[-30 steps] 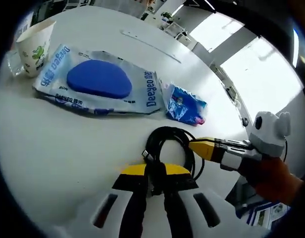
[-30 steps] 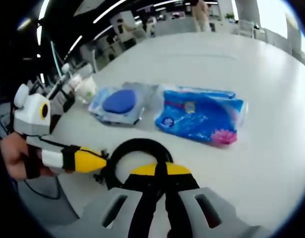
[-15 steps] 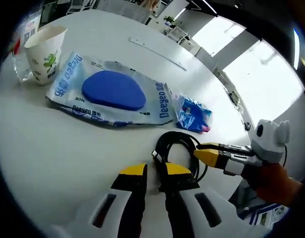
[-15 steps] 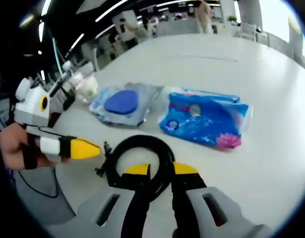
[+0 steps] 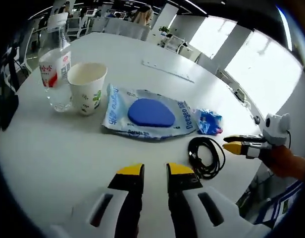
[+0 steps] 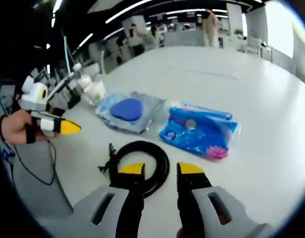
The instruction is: Arrange the tabletop items into an orderly group along one side of the table until the central work area is clear of visible clutter.
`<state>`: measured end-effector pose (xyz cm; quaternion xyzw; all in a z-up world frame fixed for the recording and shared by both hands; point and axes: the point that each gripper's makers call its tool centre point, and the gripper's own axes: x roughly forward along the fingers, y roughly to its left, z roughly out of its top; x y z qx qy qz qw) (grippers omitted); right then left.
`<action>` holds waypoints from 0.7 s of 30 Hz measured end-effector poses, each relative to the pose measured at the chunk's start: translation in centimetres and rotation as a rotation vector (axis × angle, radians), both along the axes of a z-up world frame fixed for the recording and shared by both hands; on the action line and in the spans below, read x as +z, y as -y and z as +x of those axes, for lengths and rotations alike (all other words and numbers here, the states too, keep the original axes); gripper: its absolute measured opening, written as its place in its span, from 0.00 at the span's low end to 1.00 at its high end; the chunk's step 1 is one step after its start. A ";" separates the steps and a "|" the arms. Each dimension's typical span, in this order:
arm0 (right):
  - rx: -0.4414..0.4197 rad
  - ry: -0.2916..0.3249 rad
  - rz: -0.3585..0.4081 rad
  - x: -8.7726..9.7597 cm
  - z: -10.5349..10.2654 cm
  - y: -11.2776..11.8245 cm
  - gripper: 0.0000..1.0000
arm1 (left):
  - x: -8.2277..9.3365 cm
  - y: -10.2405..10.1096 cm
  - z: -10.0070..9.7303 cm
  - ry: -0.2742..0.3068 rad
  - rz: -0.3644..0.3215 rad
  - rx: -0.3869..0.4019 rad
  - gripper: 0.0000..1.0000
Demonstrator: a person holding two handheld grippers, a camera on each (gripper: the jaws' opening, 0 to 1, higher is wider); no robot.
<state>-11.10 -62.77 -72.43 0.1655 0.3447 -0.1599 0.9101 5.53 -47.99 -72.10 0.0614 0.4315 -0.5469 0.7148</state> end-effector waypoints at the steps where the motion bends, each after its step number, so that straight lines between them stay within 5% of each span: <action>1: 0.003 0.002 -0.004 0.1 0.0 0.0 0.23 | 0.2 -0.5 0.6 0.012 -0.003 0.002 0.16; 10: 0.043 -0.002 -0.036 1.3 -0.1 -0.3 0.27 | 2.1 -3.3 4.0 0.099 -0.022 0.013 0.17; 21: 0.118 0.002 -0.092 3.0 -1.3 -2.9 0.37 | 4.7 -7.3 5.8 0.200 -0.030 0.018 0.20</action>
